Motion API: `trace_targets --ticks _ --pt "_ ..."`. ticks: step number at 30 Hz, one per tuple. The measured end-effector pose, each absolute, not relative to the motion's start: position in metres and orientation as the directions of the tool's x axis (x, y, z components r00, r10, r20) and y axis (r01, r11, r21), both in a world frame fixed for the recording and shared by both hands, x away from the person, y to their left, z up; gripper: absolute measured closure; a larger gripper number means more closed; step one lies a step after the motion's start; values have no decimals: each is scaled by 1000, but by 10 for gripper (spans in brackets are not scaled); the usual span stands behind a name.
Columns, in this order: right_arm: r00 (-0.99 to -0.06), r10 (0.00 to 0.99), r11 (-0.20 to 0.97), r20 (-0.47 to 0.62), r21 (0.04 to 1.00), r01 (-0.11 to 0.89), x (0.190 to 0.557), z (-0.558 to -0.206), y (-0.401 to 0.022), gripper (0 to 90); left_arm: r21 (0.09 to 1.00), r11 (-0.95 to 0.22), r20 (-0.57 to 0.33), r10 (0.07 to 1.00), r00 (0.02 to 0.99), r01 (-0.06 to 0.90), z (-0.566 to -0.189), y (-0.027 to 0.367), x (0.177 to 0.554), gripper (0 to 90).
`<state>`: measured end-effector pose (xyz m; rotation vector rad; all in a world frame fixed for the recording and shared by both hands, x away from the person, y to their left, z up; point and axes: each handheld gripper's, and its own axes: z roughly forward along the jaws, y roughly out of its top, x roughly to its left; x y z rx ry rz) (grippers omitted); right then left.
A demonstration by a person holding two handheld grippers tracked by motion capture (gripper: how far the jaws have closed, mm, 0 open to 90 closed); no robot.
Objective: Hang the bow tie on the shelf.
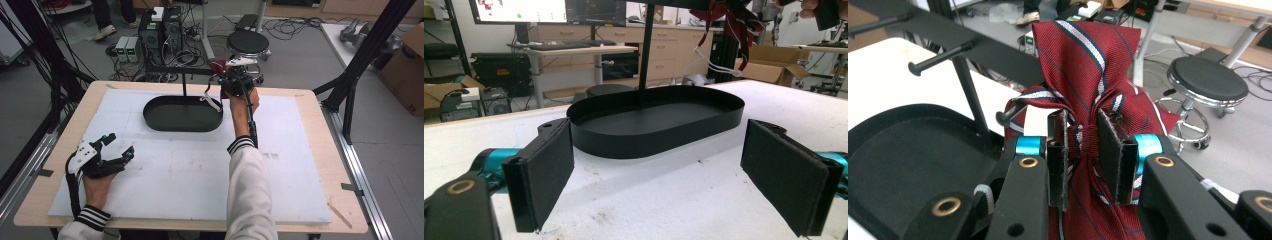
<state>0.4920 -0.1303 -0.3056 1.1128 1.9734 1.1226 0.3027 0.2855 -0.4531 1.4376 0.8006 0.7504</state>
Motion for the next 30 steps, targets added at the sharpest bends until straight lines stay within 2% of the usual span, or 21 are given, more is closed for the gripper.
trace_targets --ticks 8,16,18,20,21,22,27,30 --pt "-488 866 320 -107 869 378 492 -313 -133 730 999 14 -30 838 545 33 -453 286 303 141" --pt "-498 861 321 -104 871 372 491 -315 -137 643 999 7 -24 838 544 32 -453 285 303 141" --pt "-509 855 320 -98 873 368 490 -315 -138 579 999 8 -25 839 544 33 -453 285 303 141" --pt "-518 850 313 -93 881 355 488 -315 -139 479 999 12 -29 840 542 35 -453 286 303 140" --pt "-524 849 291 -76 893 343 485 -314 -141 348 999 12 -30 841 541 37 -453 286 303 141" --pt "-524 849 291 -76 893 343 485 -314 -141 348 999 14 -30 841 540 34 -453 285 303 141" --pt "-570 821 272 -34 901 337 476 -308 -144 116 999 9 -25 841 540 32 -453 285 303 140" --pt "-610 792 264 -17 911 317 467 -302 -148 102 999 12 -29 842 539 34 -453 286 303 140"
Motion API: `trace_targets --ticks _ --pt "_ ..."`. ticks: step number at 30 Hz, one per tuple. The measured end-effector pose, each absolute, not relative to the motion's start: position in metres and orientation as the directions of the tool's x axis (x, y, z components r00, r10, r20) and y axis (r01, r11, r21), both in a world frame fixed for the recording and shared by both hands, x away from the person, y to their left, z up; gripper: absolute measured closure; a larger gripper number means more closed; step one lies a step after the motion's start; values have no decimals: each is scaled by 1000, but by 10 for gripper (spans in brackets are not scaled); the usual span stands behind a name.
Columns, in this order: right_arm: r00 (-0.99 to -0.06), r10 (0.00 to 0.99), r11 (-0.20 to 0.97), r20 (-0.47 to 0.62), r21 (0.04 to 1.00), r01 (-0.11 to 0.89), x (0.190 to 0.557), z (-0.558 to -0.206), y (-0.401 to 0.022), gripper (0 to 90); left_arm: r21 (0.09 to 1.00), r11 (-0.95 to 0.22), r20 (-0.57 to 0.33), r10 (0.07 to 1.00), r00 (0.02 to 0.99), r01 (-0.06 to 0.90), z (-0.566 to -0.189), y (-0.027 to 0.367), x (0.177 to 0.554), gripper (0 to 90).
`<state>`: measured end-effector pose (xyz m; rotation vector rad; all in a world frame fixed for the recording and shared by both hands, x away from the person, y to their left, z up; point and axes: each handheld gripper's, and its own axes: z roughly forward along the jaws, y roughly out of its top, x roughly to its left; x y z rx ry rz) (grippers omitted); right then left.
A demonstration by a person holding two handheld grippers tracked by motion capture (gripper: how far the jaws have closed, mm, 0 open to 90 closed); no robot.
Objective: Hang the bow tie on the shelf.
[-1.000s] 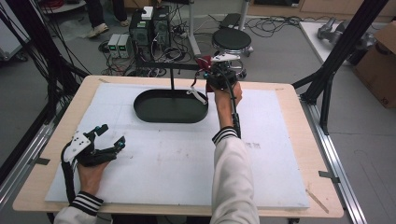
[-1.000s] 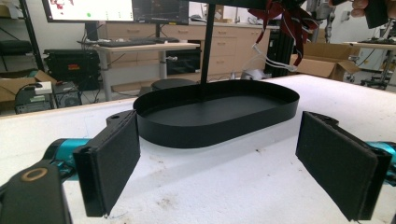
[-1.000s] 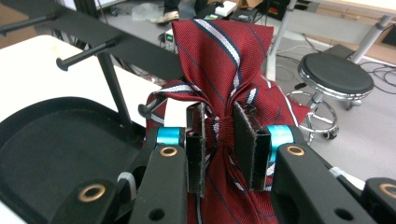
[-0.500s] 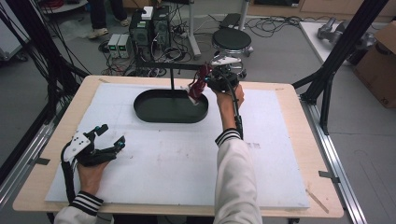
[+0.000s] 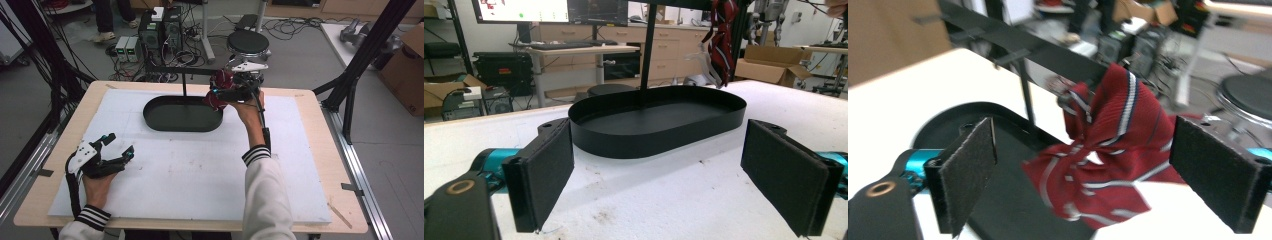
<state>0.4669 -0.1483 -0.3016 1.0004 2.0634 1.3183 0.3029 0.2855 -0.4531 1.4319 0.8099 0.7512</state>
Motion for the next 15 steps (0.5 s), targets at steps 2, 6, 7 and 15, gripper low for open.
trace_targets --ticks 2,6,7,15 --pt "-628 778 253 -18 924 287 458 -297 -155 91 999 11 -27 841 540 33 -453 286 303 140" --pt "-644 765 227 -2 937 267 439 -297 -169 91 1000 11 -25 841 541 29 -453 286 302 140" --pt "-646 764 233 -7 936 265 434 -297 -172 91 999 13 -27 840 541 29 -453 286 302 140" --pt "-644 765 217 -26 951 220 392 -308 -202 91 1000 14 -27 840 542 28 -453 286 302 140"
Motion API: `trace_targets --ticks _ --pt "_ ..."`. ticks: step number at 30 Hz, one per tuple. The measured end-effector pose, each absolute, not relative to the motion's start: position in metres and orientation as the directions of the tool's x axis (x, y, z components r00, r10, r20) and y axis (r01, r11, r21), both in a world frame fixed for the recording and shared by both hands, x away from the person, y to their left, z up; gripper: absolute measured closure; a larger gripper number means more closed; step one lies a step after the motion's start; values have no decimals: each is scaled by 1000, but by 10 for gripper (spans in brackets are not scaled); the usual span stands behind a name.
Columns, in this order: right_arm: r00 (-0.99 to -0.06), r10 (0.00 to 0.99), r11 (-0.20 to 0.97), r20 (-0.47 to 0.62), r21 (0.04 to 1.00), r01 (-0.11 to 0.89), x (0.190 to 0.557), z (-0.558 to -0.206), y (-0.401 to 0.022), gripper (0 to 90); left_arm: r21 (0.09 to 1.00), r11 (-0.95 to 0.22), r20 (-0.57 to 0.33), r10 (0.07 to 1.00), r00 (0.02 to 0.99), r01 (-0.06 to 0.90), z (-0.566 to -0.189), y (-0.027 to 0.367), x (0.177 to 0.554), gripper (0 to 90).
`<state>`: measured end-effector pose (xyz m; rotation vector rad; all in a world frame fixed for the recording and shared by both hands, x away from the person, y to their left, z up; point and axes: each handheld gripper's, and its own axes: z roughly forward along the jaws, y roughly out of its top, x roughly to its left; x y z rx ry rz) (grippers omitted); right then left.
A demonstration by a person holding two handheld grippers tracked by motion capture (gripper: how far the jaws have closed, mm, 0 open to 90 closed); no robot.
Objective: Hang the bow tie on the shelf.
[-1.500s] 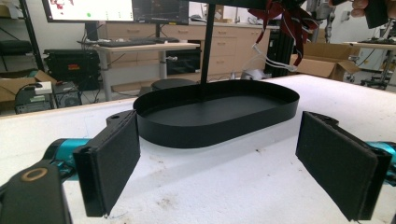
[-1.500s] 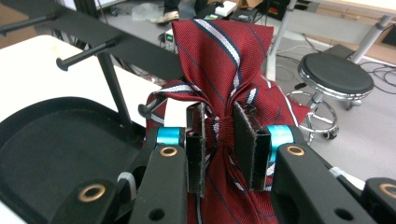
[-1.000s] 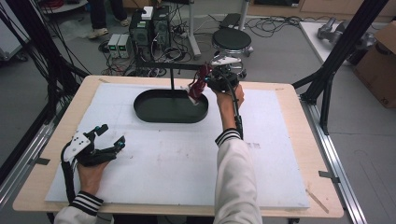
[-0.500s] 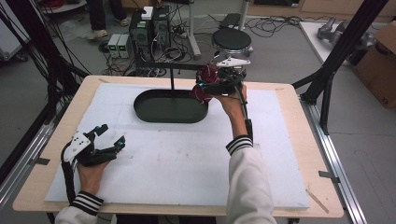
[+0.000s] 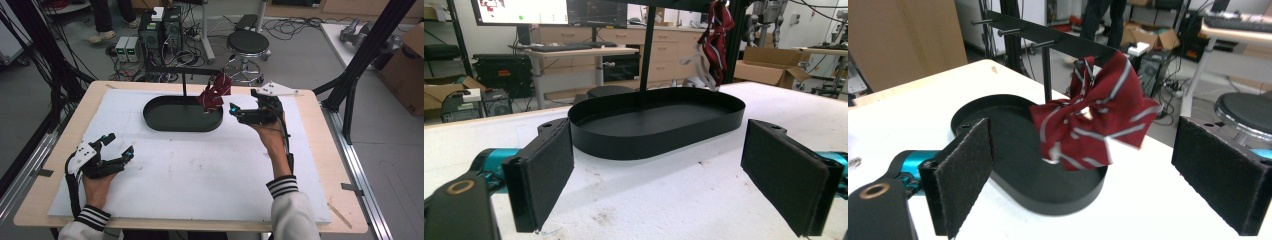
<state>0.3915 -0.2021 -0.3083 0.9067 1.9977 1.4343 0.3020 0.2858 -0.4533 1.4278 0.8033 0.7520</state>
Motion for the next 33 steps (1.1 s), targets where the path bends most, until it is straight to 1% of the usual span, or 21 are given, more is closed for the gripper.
trace_targets --ticks 10,16,17,18,19,20,21,23,26,33 --pt "-609 793 147 -2 971 188 343 -336 -241 92 1000 15 -24 840 543 21 -453 286 302 139" --pt "-588 809 119 3 978 170 313 -369 -256 92 1000 15 -23 840 542 21 -453 286 302 139" --pt "-584 812 114 7 979 170 310 -372 -258 92 1000 15 -24 840 542 21 -454 286 301 139" --pt "-580 815 125 22 969 212 307 -374 -259 92 1000 15 -24 840 542 21 -453 286 302 139" --pt "-576 817 135 13 968 214 304 -377 -260 92 1000 15 -25 841 541 22 -453 286 302 139" --pt "-574 819 123 2 976 179 300 -380 -261 92 1000 14 -24 841 541 22 -453 286 302 139" --pt "-572 820 110 6 980 168 298 -382 -262 92 1000 16 -25 840 541 21 -453 286 302 139" --pt "-568 823 118 3 977 176 291 -389 -263 92 1000 16 -24 841 541 21 -453 286 302 139" --pt "-554 832 122 -15 980 157 284 -399 -264 92 1000 16 -25 841 540 21 -453 286 302 139" --pt "-519 855 84 -19 991 103 274 -419 -263 92 1000 14 -22 842 540 19 -454 286 301 139"
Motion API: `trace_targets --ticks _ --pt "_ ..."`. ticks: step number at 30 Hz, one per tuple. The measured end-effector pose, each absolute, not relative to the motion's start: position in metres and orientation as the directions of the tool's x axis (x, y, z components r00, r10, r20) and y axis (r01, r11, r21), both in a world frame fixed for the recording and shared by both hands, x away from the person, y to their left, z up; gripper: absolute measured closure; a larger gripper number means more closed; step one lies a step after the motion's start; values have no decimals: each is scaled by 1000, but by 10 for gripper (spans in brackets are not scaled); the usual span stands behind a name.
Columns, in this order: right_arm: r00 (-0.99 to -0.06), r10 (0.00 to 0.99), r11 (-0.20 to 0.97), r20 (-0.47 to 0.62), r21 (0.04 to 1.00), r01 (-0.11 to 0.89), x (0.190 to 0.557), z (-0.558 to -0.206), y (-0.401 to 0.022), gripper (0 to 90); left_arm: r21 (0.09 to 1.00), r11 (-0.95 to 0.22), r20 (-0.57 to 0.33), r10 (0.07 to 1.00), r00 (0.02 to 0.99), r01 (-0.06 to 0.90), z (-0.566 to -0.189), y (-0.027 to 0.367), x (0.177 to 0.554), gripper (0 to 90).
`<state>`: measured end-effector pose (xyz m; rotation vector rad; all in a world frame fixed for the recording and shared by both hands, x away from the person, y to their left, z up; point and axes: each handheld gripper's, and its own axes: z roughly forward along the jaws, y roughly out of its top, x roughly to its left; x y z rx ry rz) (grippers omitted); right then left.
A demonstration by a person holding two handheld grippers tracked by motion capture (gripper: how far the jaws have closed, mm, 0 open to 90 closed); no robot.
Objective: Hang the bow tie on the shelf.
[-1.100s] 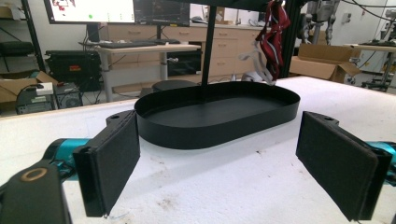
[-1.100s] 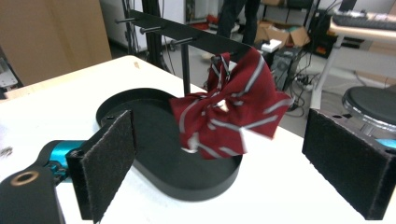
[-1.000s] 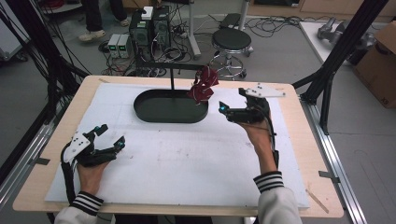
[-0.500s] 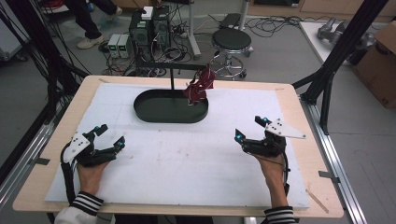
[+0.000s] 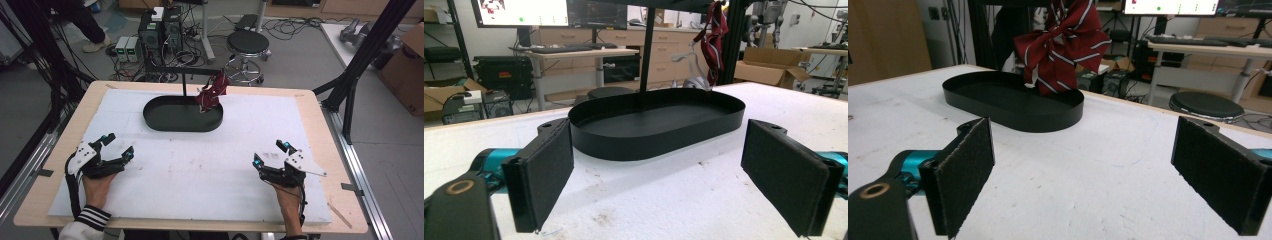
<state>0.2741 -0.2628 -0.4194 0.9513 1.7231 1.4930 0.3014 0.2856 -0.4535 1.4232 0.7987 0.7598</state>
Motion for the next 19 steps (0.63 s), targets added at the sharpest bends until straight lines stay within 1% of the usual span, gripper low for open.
trace_targets --ticks 3,12,15,16,19 --pt "-525 851 68 -1 992 107 273 -426 -261 92 1000 17 -24 841 540 19 -454 285 301 139" --pt "-517 856 89 -8 987 132 273 -449 -259 92 1000 9 -17 841 541 16 -454 286 301 139" --pt "-510 860 83 -13 990 115 272 -449 -260 92 1000 10 -17 841 541 16 -454 286 301 139" --pt "-508 861 80 -3 988 131 273 -450 -260 92 1000 10 -17 841 540 15 -454 285 301 139" --pt "-503 864 74 3 988 133 272 -450 -261 92 1000 11 -18 842 539 17 -454 285 301 139"
